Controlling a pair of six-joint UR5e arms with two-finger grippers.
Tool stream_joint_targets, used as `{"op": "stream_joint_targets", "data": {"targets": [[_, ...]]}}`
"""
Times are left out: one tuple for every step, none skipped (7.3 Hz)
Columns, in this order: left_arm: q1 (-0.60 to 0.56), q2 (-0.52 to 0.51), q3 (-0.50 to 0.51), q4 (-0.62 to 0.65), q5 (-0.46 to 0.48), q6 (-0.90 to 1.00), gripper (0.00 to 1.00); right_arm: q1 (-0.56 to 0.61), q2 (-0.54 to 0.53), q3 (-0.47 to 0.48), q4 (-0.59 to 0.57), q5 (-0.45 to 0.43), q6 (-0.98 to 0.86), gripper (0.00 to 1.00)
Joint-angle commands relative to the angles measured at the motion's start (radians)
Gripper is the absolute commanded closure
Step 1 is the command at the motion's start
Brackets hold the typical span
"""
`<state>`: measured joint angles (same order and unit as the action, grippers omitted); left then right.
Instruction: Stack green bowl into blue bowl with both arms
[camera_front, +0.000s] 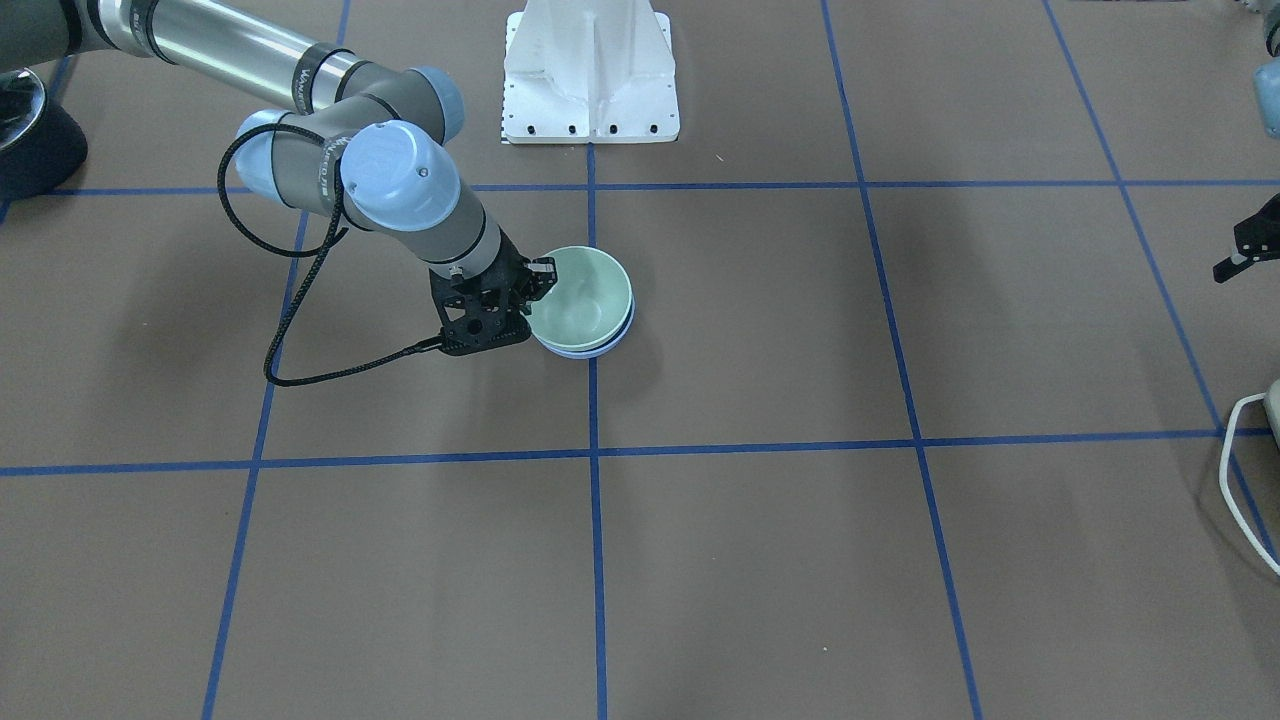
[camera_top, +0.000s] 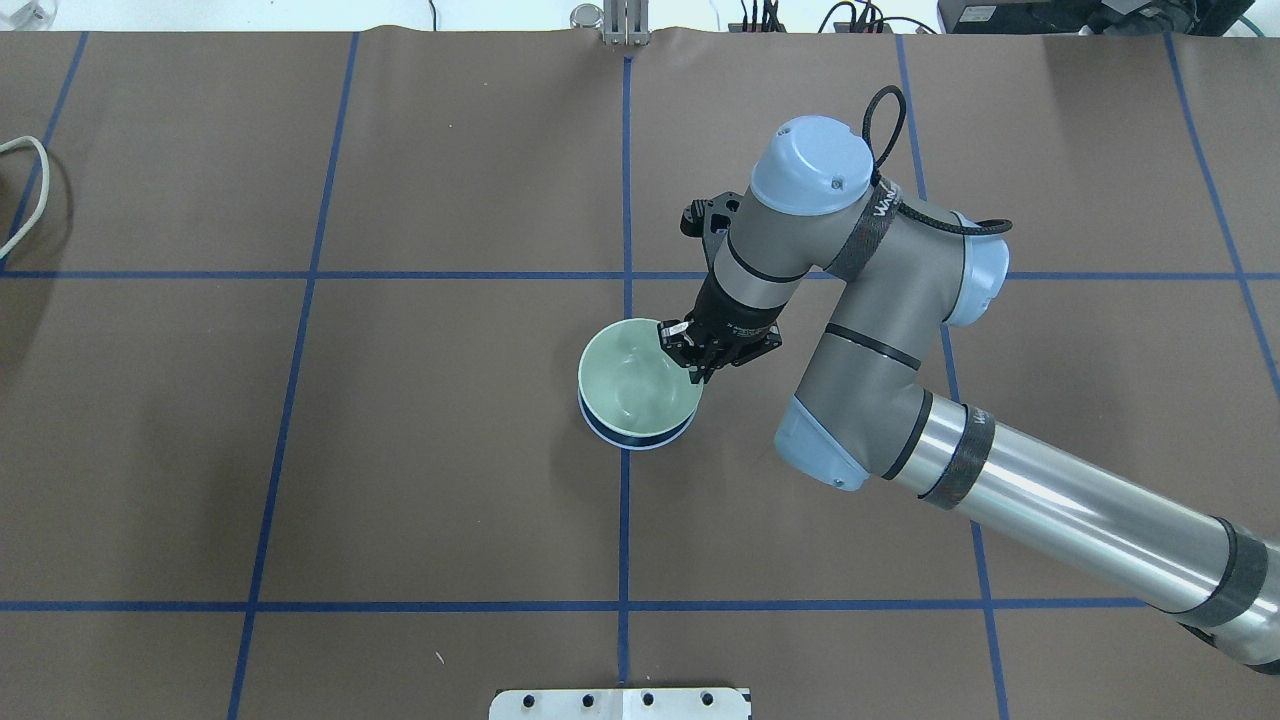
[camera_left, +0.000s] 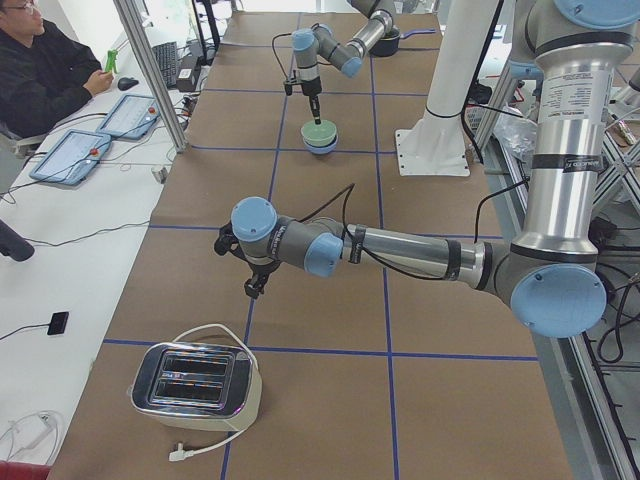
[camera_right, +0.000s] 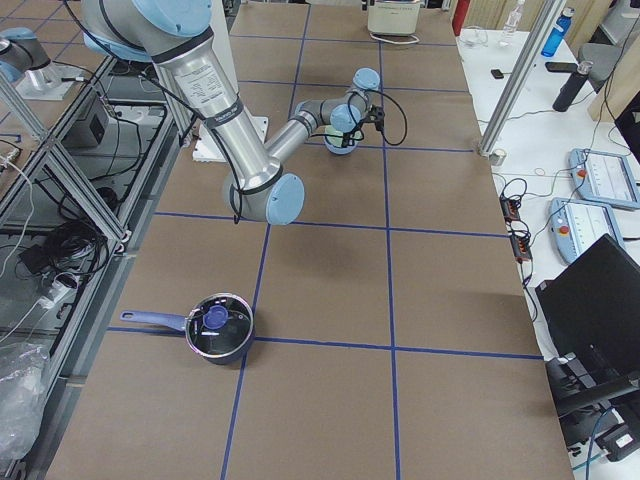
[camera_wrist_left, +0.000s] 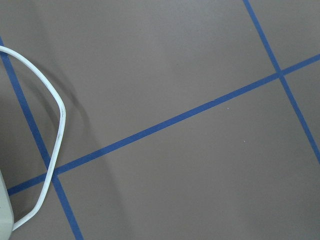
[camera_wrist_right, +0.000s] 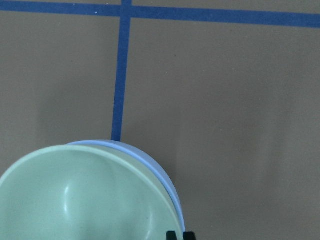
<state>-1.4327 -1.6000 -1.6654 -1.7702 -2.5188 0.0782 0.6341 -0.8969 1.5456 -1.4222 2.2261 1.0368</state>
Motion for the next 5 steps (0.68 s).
{"op": "stream_joint_targets", "data": {"targets": [[0.000, 0.000, 0.001, 0.002, 0.002, 0.000, 0.02, -0.001, 0.001, 0.014, 0.003, 0.003, 0.008, 0.72], [0.000, 0.000, 0.001, 0.002, 0.002, 0.000, 0.02, -0.001, 0.000, 0.017, 0.003, 0.009, 0.005, 0.02], [0.000, 0.000, 0.003, 0.002, 0.002, 0.000, 0.02, 0.009, -0.002, 0.022, 0.003, 0.010, 0.003, 0.01], [0.000, 0.000, 0.004, 0.000, 0.003, 0.000, 0.02, 0.018, -0.005, 0.024, 0.003, 0.020, 0.003, 0.00], [-0.002, 0.000, 0.006, 0.002, 0.003, 0.000, 0.02, 0.054, -0.008, 0.027, 0.000, 0.059, 0.002, 0.00]]}}
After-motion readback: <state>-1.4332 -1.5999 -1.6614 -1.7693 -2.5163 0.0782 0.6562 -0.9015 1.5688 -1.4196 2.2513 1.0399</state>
